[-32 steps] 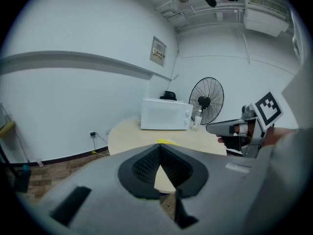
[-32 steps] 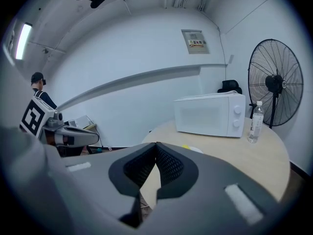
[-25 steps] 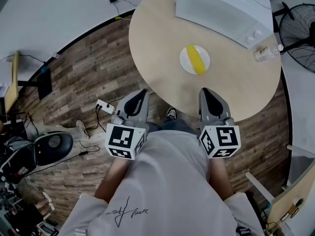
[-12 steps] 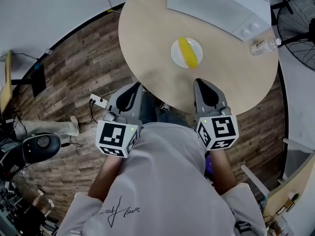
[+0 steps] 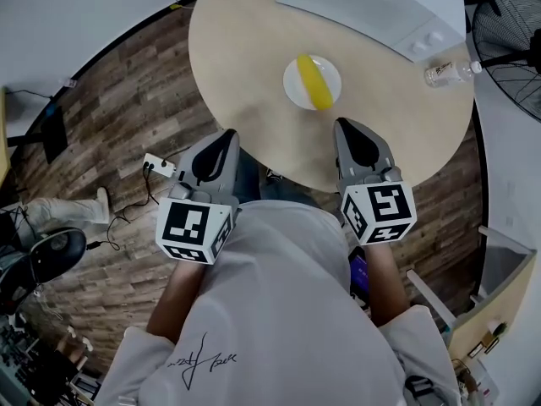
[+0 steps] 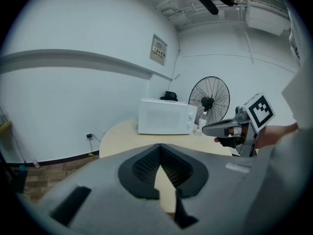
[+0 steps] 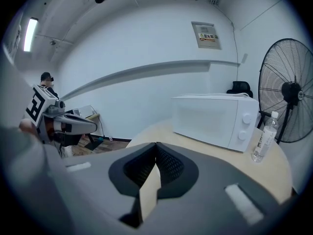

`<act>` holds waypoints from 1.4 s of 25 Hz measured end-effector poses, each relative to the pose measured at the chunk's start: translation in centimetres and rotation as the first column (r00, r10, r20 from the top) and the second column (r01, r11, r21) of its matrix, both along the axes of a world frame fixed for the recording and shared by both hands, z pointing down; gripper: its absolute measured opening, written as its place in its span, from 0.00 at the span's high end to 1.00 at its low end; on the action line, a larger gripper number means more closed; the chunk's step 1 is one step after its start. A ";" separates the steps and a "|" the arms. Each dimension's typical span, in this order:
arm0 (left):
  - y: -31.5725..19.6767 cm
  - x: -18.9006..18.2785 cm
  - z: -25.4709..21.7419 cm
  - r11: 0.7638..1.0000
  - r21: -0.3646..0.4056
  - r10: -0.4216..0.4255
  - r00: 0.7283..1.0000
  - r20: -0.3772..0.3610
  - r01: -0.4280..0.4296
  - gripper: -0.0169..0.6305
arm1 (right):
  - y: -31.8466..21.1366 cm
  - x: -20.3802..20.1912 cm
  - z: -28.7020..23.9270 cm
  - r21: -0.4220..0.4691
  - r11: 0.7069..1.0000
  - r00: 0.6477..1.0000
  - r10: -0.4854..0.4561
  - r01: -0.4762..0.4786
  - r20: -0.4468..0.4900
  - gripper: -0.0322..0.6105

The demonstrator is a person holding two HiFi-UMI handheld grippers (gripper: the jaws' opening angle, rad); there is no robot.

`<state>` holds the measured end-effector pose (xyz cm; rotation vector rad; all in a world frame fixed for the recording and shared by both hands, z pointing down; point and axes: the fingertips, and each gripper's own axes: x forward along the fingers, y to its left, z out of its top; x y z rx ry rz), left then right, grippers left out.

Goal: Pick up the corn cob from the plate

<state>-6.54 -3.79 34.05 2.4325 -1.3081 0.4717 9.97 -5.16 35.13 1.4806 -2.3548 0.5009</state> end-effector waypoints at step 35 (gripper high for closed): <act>-3.6 -2.7 2.7 0.995 -0.102 0.003 1.000 0.003 -0.003 0.99 | -6.4 -0.6 5.6 -0.171 0.981 0.988 -0.108 0.088 -0.111 0.86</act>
